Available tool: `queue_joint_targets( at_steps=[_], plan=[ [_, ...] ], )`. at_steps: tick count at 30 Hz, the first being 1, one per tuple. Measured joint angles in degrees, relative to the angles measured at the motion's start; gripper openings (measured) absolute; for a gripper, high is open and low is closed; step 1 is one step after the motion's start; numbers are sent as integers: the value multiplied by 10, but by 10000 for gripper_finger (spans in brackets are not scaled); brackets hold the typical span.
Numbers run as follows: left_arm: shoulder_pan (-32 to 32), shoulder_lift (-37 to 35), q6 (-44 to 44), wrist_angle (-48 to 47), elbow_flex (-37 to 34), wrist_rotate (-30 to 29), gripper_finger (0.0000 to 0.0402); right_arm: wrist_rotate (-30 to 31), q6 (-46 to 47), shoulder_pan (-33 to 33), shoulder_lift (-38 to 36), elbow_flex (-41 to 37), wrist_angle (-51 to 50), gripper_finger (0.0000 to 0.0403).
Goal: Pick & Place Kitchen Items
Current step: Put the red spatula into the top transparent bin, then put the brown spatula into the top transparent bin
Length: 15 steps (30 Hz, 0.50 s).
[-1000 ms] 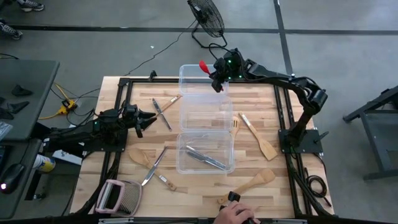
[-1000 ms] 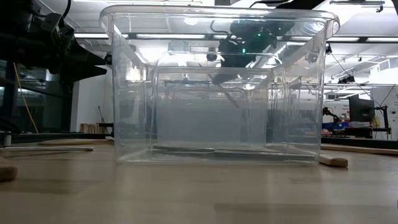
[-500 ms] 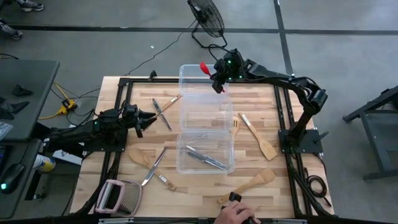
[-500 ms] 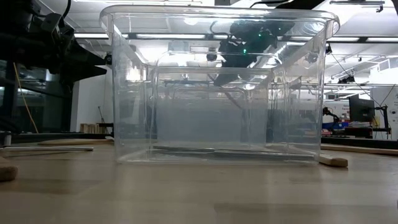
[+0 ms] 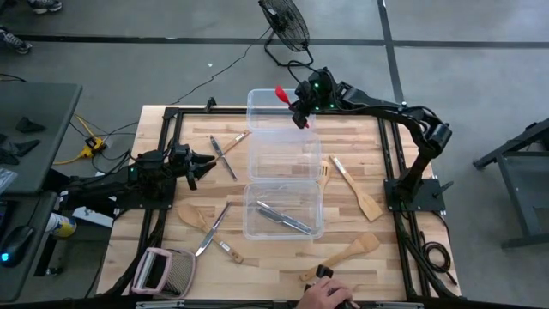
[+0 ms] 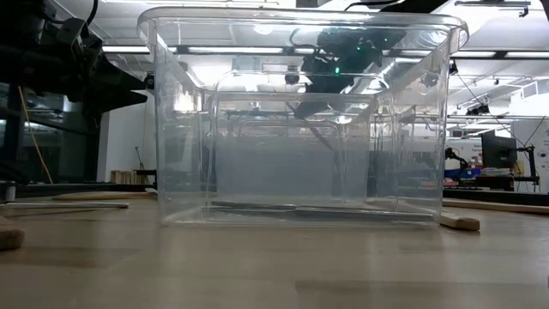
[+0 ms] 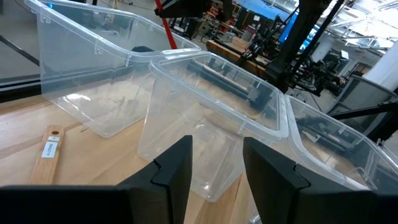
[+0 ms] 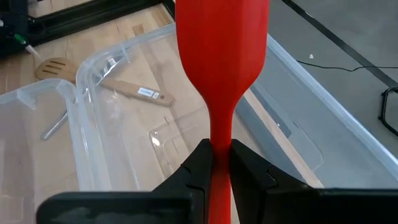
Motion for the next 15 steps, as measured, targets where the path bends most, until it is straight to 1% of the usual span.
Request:
queue_joint_targets(
  at_steps=[6,8,15],
  plan=[
    [0,0,0,0,0,0,143,12,19,0,0,0,8,37],
    [0,0,0,0,0,0,143,12,21,0,0,0,8,44],
    [0,0,0,0,0,0,143,16,22,0,0,0,8,112]
  ],
)
